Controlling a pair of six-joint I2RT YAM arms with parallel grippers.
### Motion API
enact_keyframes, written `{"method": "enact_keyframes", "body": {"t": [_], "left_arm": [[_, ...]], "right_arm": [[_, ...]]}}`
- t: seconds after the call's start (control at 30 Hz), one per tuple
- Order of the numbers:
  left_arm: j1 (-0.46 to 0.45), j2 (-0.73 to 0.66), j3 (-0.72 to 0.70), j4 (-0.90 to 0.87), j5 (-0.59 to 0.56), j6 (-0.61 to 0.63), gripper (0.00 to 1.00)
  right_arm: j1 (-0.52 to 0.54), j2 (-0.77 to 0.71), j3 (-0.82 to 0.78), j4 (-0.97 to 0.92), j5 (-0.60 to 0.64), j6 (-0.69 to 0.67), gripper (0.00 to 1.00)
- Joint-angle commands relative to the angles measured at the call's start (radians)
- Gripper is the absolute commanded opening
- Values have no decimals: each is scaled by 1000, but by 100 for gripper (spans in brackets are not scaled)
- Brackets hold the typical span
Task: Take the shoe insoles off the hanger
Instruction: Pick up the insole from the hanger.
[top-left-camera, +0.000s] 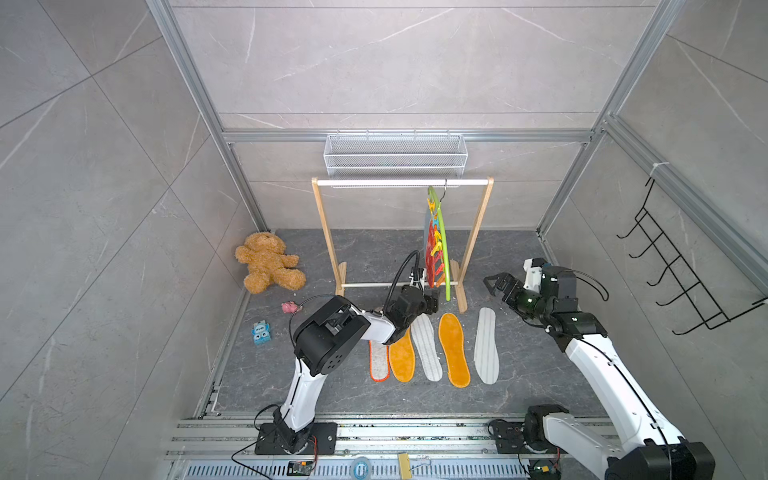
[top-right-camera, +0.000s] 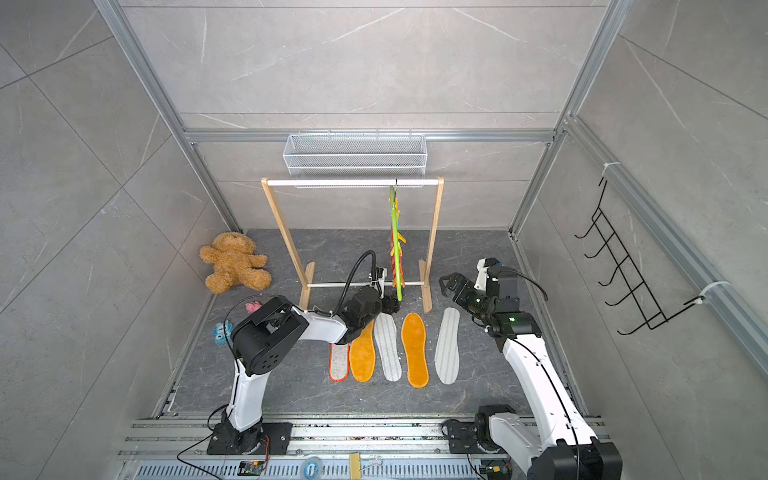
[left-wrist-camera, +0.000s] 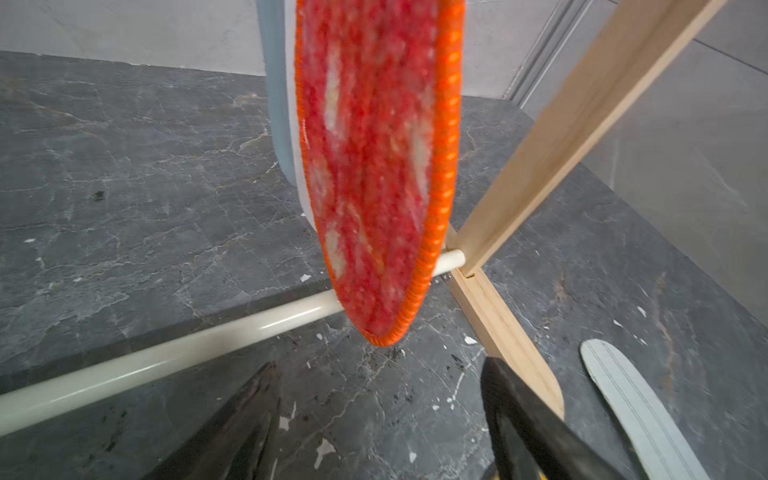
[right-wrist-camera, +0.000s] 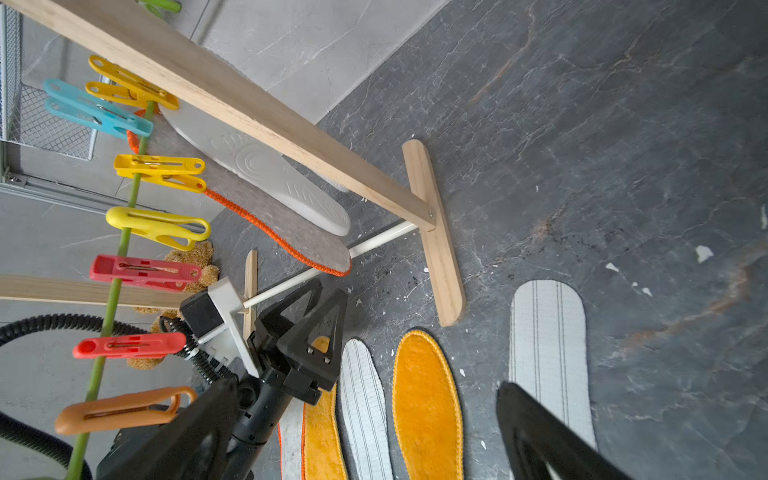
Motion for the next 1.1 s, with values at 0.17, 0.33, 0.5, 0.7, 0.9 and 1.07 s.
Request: {"method": "enact_keyframes", "body": {"t": [0.17, 0.33, 0.5, 0.7, 0.9, 1.07], "left_arm": [[1, 72, 106, -18, -87, -13, 74], [1, 109, 154, -52, -82, -10, 73], [2, 136, 200, -82, -75, -23, 68], [5, 143, 212, -99, -88, -51, 56], [7, 122, 199, -83, -98, -49, 36], [13, 89, 190, -82, -108, -26, 22]], "right_arm": [[-11, -23, 1, 10, -25, 15, 100], [-13, -27, 3, 6, -30, 17, 100], [-15, -26, 3, 11, -45, 27, 100], [-17, -35, 4, 12, -49, 33, 100], [-16, -38, 4, 14, -60, 44, 100], [-17, -38, 4, 27, -74, 61, 100]]}}
